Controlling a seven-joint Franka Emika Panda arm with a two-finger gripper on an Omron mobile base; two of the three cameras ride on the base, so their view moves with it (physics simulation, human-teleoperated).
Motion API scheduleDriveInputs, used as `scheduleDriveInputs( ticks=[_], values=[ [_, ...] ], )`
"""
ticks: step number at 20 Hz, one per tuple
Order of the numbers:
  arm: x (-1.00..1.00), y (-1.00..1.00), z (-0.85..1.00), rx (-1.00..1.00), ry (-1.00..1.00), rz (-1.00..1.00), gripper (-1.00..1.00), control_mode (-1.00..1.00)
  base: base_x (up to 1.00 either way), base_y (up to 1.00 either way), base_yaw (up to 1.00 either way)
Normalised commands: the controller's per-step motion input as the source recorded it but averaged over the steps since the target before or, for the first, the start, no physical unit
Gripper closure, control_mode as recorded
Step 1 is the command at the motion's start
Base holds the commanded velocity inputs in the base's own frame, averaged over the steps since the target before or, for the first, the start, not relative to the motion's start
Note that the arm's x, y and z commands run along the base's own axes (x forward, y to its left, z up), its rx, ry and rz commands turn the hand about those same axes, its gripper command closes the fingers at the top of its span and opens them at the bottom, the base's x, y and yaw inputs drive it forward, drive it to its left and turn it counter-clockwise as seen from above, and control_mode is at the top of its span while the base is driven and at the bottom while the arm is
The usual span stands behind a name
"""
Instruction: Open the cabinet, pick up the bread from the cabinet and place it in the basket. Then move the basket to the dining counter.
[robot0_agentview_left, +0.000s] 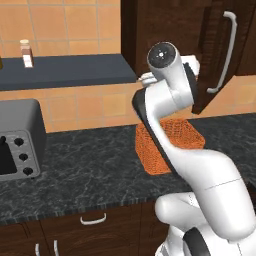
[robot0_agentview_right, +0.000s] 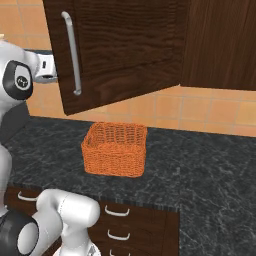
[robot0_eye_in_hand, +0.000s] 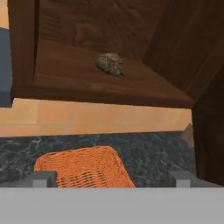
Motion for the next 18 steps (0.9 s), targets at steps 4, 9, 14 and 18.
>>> scheduleDriveInputs(
  ticks=[4,9,14,18],
  values=[
    [-0.91,-0.81,0.03,0.00,-0.13,-0.10,-1.00,-1.00,0.00,0.00,0.00],
    [-0.94,-0.87,0.05,0.00,-0.06,-0.16,-1.00,-1.00,0.00,0.00,0.00],
    [-0.63,-1.00,0.08,0.00,-0.04,-0.15,-1.00,-1.00,0.00,0.00,0.00],
    [-0.21,-1.00,0.37,0.00,-0.03,-0.15,-1.00,-1.00,0.00,0.00,0.00]
  ],
)
